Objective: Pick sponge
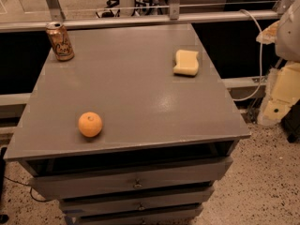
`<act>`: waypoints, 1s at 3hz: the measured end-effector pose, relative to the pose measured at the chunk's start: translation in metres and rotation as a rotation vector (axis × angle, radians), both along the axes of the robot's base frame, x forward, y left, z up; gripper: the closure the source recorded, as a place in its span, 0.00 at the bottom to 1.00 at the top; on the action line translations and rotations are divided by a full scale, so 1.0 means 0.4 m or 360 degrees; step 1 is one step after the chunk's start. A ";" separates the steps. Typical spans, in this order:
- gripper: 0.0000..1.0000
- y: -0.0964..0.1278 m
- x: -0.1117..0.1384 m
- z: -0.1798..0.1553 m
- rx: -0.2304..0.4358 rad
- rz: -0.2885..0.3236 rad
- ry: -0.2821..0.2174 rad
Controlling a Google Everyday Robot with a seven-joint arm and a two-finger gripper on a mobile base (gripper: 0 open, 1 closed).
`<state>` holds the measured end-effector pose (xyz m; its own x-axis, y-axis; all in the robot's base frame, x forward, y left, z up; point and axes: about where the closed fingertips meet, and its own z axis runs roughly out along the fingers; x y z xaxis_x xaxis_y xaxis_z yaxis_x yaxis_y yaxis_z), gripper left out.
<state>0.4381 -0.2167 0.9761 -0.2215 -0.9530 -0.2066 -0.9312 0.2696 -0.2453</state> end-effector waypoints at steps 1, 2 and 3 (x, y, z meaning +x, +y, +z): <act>0.00 0.000 0.000 0.000 0.0000 0.0000 0.0000; 0.00 0.001 0.086 -0.040 0.0115 -0.0047 -0.0063; 0.00 0.020 0.286 -0.146 0.0411 -0.0158 -0.0129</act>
Offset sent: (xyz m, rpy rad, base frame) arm 0.2234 -0.0104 -0.0940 0.4703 -0.2422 -0.1929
